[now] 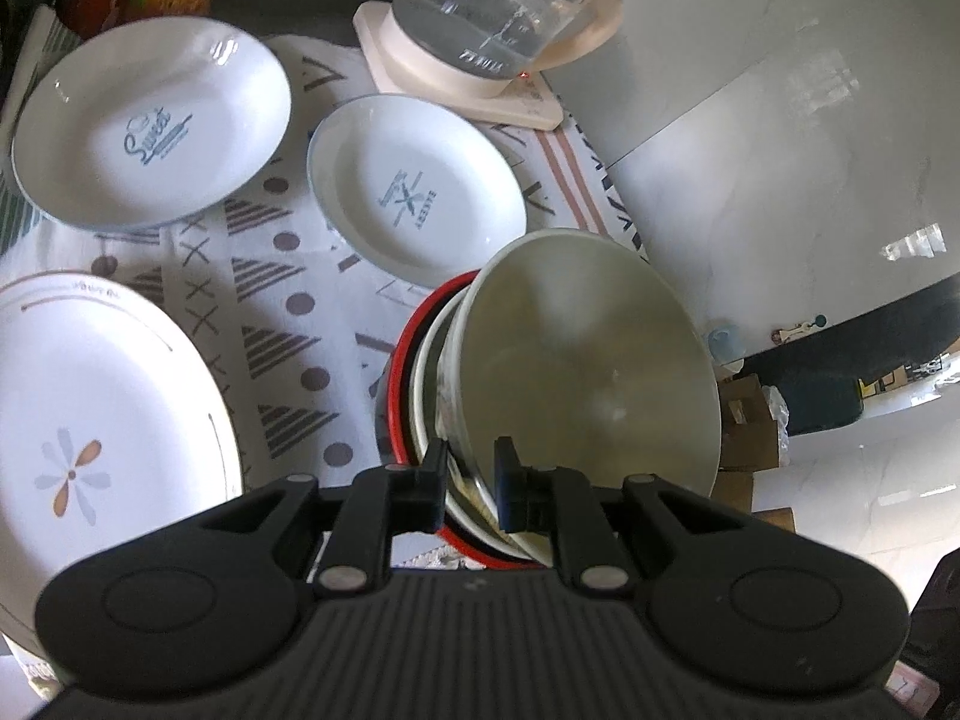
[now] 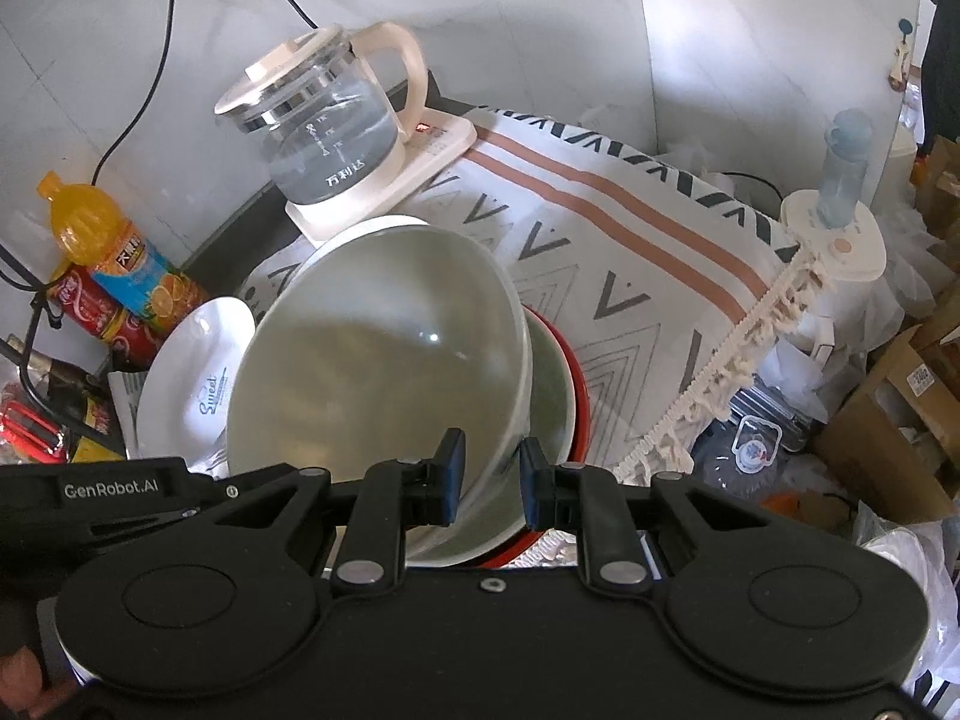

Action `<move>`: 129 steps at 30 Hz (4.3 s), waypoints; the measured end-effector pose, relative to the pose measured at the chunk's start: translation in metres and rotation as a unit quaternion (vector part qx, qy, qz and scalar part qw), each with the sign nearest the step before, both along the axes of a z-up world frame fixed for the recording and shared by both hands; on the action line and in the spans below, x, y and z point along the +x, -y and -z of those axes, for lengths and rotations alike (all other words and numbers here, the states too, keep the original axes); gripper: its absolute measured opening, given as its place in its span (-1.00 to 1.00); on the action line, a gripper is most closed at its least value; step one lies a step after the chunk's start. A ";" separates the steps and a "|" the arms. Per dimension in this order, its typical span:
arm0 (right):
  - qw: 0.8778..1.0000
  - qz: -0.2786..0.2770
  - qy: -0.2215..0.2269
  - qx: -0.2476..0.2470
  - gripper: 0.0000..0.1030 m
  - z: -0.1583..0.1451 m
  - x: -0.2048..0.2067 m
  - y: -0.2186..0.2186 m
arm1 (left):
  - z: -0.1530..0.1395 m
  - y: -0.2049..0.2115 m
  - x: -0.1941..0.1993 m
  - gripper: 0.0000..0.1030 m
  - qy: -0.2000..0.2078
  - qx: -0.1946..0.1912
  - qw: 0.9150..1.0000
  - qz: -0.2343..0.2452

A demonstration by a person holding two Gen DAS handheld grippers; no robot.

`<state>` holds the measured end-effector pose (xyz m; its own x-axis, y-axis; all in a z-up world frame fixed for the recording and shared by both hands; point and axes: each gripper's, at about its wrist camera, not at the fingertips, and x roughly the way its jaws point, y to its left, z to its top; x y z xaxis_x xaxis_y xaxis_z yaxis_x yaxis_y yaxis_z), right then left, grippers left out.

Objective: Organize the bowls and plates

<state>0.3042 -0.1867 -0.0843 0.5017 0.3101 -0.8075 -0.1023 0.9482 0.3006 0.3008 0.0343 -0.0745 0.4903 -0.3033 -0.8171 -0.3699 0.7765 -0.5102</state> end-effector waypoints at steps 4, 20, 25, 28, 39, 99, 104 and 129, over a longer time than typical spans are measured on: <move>1.000 -0.001 -0.004 -0.002 -0.64 0.005 0.002 0.001 | 0.005 0.000 -0.001 -0.75 -0.004 -0.004 1.000 -0.001; 0.999 -0.019 -0.013 -0.031 -0.52 0.016 0.019 -0.002 | 0.002 -0.006 0.007 -0.75 0.005 0.003 1.000 -0.003; 0.999 -0.014 0.012 -0.036 -0.52 0.003 0.018 0.005 | 0.002 -0.009 0.009 -0.75 0.007 0.004 1.000 -0.006; 0.999 -0.005 0.024 -0.035 -0.81 -0.001 0.020 0.010 | 0.004 -0.013 0.010 -0.75 0.003 0.004 1.000 -0.011; 0.999 -0.006 0.009 -0.051 -0.73 0.005 0.021 0.005 | -0.003 -0.025 0.004 -0.47 0.002 0.014 1.000 -0.009; 0.969 -0.246 0.026 0.002 0.43 0.000 -0.003 -0.190 | -0.011 -0.195 -0.124 0.57 0.013 0.070 0.964 -0.258; 0.973 -0.230 0.010 0.016 0.24 0.013 0.011 -0.204 | -0.002 -0.210 -0.106 0.52 0.018 0.059 0.958 -0.280; 0.987 -0.139 -0.071 0.020 -0.45 0.085 0.081 -0.253 | 0.090 -0.240 -0.029 -0.44 -0.007 -0.010 0.943 -0.333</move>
<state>0.3851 0.0658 -0.1697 0.2742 0.4531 -0.8483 -0.3115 0.8764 0.3674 0.2717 0.2744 -0.1649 0.5666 0.0526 -0.8223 -0.7787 0.3605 -0.5134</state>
